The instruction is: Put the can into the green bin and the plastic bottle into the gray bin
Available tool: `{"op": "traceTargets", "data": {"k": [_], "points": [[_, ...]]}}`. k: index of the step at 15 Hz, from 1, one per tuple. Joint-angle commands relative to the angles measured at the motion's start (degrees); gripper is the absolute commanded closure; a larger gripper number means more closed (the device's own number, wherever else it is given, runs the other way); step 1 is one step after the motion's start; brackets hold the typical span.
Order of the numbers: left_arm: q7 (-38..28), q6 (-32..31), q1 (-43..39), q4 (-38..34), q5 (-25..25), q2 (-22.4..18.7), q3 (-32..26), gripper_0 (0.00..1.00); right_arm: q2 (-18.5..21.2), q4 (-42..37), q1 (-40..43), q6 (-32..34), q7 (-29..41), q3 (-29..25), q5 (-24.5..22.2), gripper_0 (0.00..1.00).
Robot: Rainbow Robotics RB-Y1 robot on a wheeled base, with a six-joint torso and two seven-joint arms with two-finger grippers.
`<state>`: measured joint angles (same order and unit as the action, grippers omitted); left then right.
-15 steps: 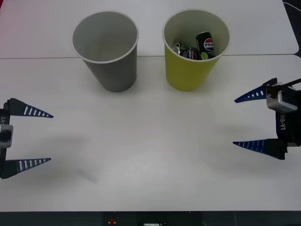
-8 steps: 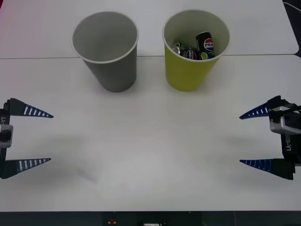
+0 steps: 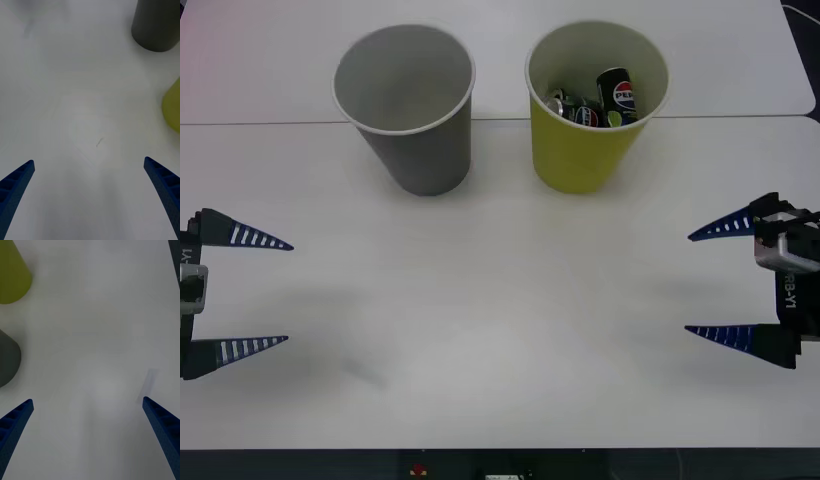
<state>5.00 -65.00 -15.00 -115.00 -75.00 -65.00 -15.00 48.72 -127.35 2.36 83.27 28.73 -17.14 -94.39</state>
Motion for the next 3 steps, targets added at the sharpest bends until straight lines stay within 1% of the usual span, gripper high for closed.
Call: {"op": "traceTargets", "data": {"k": [1, 3], "points": [[0.0, 0.0, 0.0, 0.0, 0.0, 0.0, 0.0, 0.0, -0.03, 0.35, -0.16, 0.05, 0.1, 0.0, -0.01, 0.0], [0.0, 0.0, 0.0, 0.0, 0.0, 0.0, 0.0, 0.0, -0.03, 0.35, -0.16, 0.05, 0.1, 0.0, -0.01, 0.0]]}}
